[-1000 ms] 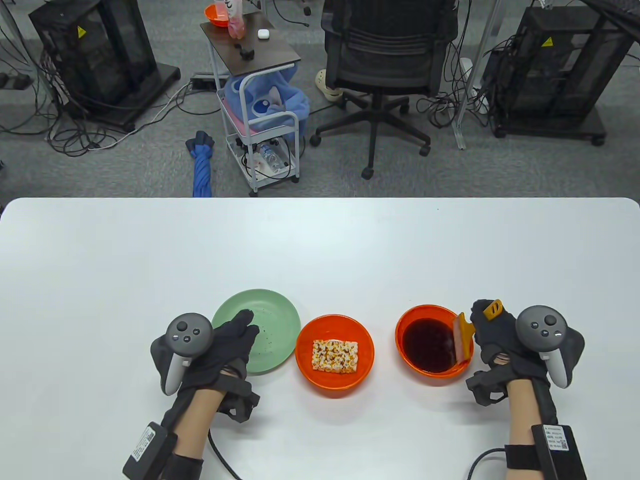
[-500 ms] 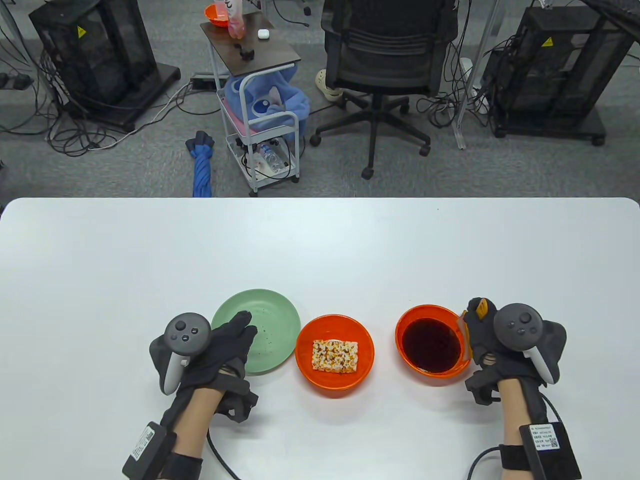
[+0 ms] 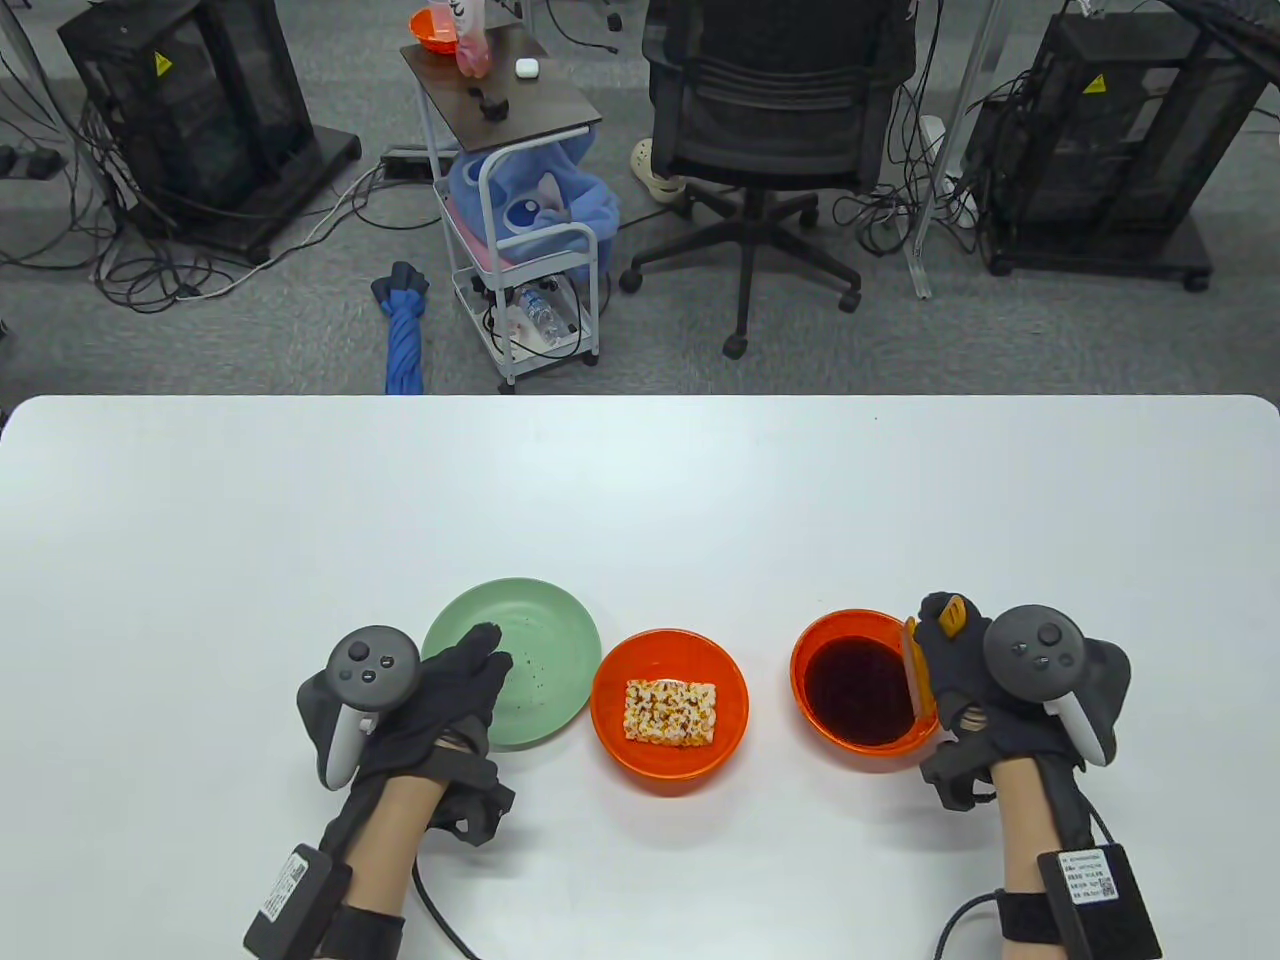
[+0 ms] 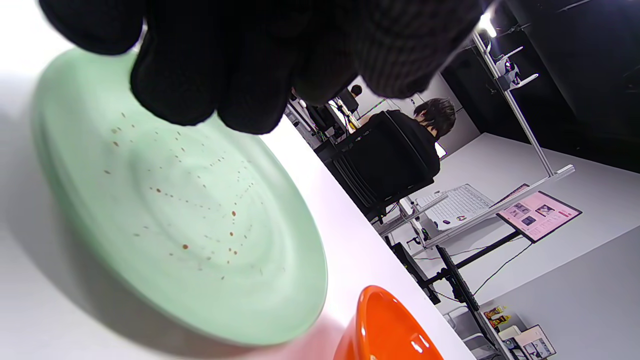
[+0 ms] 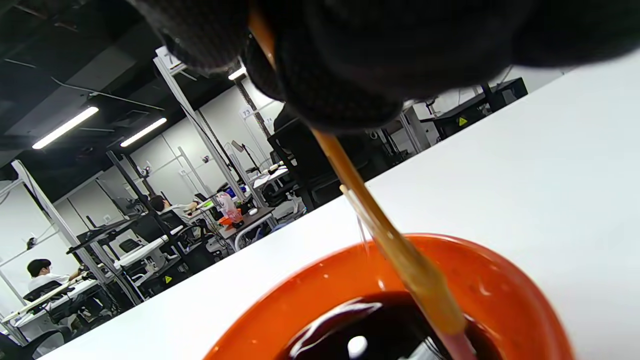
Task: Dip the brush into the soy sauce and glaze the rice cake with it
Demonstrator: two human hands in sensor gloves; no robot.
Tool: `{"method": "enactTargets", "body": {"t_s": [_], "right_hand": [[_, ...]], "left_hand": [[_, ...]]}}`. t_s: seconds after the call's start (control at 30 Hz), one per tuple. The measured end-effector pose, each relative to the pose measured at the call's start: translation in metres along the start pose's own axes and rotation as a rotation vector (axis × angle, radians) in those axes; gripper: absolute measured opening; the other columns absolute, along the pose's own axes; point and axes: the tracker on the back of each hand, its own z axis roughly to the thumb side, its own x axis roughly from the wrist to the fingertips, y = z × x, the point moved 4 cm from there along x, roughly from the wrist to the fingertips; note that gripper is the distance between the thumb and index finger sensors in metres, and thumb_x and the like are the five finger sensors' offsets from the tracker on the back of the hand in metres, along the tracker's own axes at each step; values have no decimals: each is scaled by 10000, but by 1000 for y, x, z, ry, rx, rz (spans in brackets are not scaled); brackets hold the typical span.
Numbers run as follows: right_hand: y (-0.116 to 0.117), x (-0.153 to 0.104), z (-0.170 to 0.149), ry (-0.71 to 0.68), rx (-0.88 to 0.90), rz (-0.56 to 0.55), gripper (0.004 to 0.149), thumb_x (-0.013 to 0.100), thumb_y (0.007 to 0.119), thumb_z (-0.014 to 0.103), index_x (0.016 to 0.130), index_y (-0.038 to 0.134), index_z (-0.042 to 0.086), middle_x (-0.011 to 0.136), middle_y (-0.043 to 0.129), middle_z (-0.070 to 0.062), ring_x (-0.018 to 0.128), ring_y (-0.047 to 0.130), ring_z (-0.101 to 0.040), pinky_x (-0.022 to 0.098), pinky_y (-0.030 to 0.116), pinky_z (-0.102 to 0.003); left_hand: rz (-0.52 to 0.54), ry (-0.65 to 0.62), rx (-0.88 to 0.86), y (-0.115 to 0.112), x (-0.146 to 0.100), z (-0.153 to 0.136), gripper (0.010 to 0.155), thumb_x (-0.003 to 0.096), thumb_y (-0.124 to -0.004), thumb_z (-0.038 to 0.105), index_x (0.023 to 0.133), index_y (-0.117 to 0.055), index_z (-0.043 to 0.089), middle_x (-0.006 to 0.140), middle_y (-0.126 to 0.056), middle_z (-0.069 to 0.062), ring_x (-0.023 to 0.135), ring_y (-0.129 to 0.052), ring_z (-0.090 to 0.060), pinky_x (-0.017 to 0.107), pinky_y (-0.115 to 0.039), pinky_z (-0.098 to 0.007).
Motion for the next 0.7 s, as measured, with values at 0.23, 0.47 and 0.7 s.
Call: {"method": "enactTargets", "body": {"t_s": [0.23, 0.47, 0.7], "right_hand": [[-1, 1, -14, 40, -13, 3, 467, 528, 665, 341, 891, 680, 49, 539, 958, -142, 211, 926, -184, 247, 844, -463], [-3, -1, -3, 11, -83, -18, 468, 527, 668, 344, 891, 681, 51, 538, 962, -134, 210, 930, -180, 247, 848, -461], [-17, -10, 24, -88, 57, -93, 464, 521, 681, 354, 874, 707, 53, 511, 976, -124, 182, 933, -166, 220, 857, -448]], "left_hand": [[-5, 2, -6, 0, 0, 0, 570, 506, -716, 480, 1018, -689, 231, 904, -857, -125, 763, -893, -426, 553, -720, -577], [-1, 7, -16, 1, 0, -2, 570, 508, -715, 480, 1020, -686, 231, 907, -855, -126, 765, -891, -426, 555, -719, -576], [7, 1, -23, 2, 0, -2, 569, 507, -716, 479, 1018, -689, 229, 902, -860, -126, 759, -895, -426, 550, -723, -575]]}}
